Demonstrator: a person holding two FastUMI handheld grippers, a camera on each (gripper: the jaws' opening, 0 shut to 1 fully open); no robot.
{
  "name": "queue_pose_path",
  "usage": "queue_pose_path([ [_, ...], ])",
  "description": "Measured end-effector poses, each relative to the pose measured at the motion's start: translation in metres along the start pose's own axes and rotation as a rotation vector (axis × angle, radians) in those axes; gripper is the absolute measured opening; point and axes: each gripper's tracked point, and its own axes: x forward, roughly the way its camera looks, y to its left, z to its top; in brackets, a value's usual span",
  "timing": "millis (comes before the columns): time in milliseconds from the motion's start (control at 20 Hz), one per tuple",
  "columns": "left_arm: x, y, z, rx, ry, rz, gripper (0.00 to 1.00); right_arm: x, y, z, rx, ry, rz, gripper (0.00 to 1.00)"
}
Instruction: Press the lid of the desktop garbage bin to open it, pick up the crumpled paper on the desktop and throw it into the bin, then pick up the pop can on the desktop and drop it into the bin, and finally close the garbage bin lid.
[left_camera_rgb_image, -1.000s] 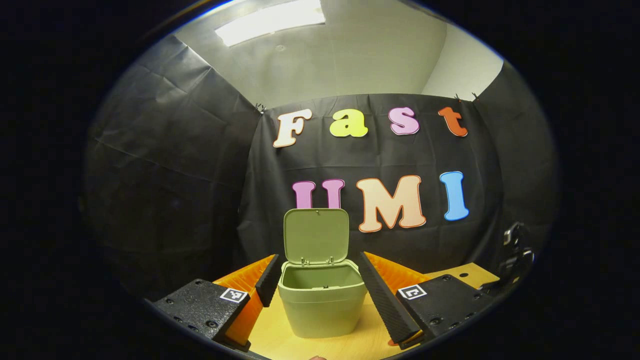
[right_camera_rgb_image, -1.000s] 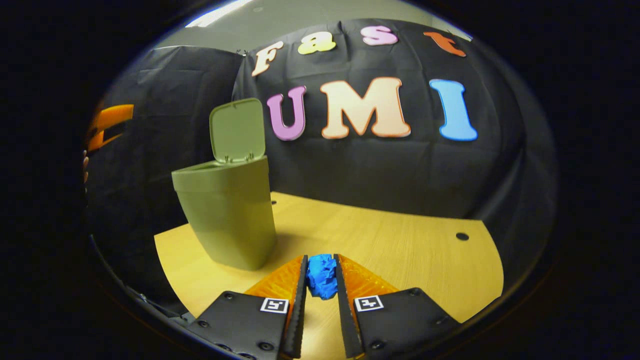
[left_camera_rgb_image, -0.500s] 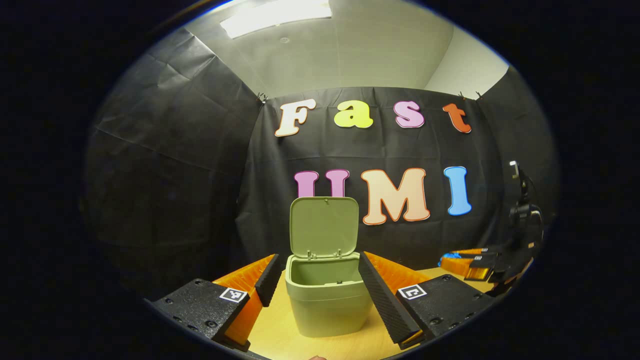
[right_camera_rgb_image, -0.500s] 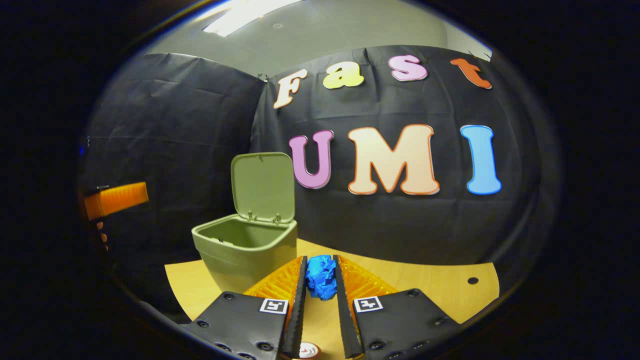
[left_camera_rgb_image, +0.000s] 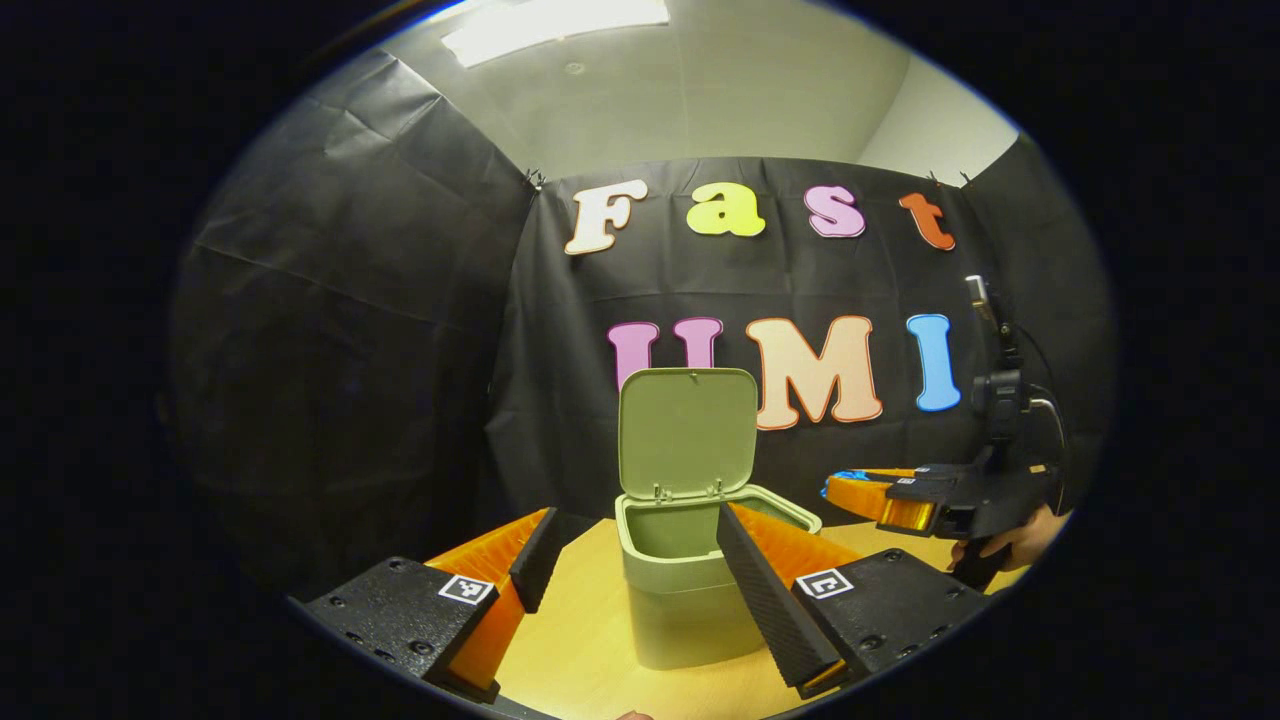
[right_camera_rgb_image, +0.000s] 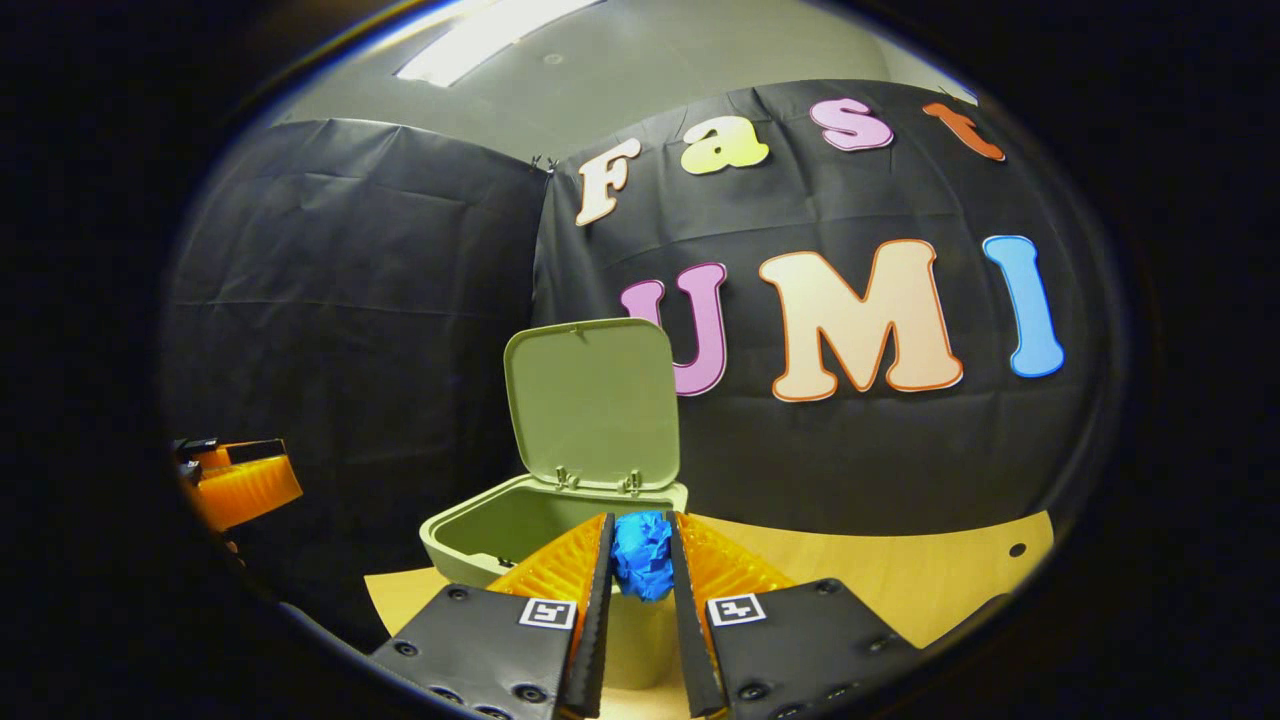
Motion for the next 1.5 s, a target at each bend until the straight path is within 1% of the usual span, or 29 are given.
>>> queue_pose_path([
  [150,0.006,0.004,-0.006,0.002,0.011,-0.014,0.93,0.013,0.011,-0.009,0.011,0.006,0.003,0.31],
  [200,0.006,0.005,-0.008,0.004,0.016,-0.018,0.94,0.017,0.013,-0.011,0.016,0.009,0.0,0.33],
  [300,0.009,0.006,-0.011,-0.002,0.021,-0.029,0.94,0.028,0.014,-0.018,0.019,0.019,-0.016,0.31],
  [350,0.011,0.006,-0.012,-0.004,0.022,-0.035,0.94,0.032,0.016,-0.02,0.024,0.024,-0.017,0.38],
  [400,0.012,0.006,-0.013,-0.005,0.024,-0.039,0.94,0.036,0.017,-0.021,0.026,0.025,-0.023,0.42],
  [600,0.018,0.0,-0.015,-0.013,0.024,-0.067,0.94,0.039,0.02,-0.018,0.015,0.004,-0.035,0.87],
  [650,0.02,-0.003,-0.015,-0.018,0.024,-0.074,0.94,0.033,0.02,-0.012,0.002,-0.01,-0.041,0.96],
  [750,0.023,-0.013,-0.014,-0.034,0.024,-0.096,0.93,0.019,0.014,0.006,-0.045,-0.046,-0.059,0.97],
  [800,0.025,-0.019,-0.012,-0.042,0.019,-0.11,0.92,0.01,0.01,0.015,-0.065,-0.062,-0.069,0.94],
  [850,0.027,-0.026,-0.009,-0.048,0.011,-0.122,0.92,0.0,0.006,0.022,-0.08,-0.077,-0.078,0.97],
  [900,0.029,-0.031,-0.006,-0.052,-0.001,-0.129,0.92,-0.01,0.002,0.032,-0.092,-0.1,-0.086,0.95],
  [950,0.032,-0.039,-0.002,-0.054,-0.011,-0.139,0.94,-0.021,-0.003,0.041,-0.102,-0.118,-0.098,0.94],
  [1050,0.034,-0.054,0.0,-0.059,-0.018,-0.158,0.93,-0.042,-0.014,0.056,-0.116,-0.143,-0.112,0.97],
  [1150,0.034,-0.073,0.007,-0.054,-0.034,-0.186,0.92,-0.066,-0.03,0.072,-0.121,-0.168,-0.137,0.97],
  [1250,0.036,-0.094,0.008,-0.045,-0.037,-0.212,0.93,-0.092,-0.048,0.084,-0.122,-0.188,-0.165,0.98],
  [1350,0.034,-0.12,0.008,-0.054,-0.033,-0.247,0.92,-0.119,-0.073,0.095,-0.14,-0.208,-0.21,0.96],
  [1500,0.029,-0.162,0.005,-0.071,-0.027,-0.309,0.92,-0.158,-0.113,0.107,-0.161,-0.219,-0.284,0.98],
])
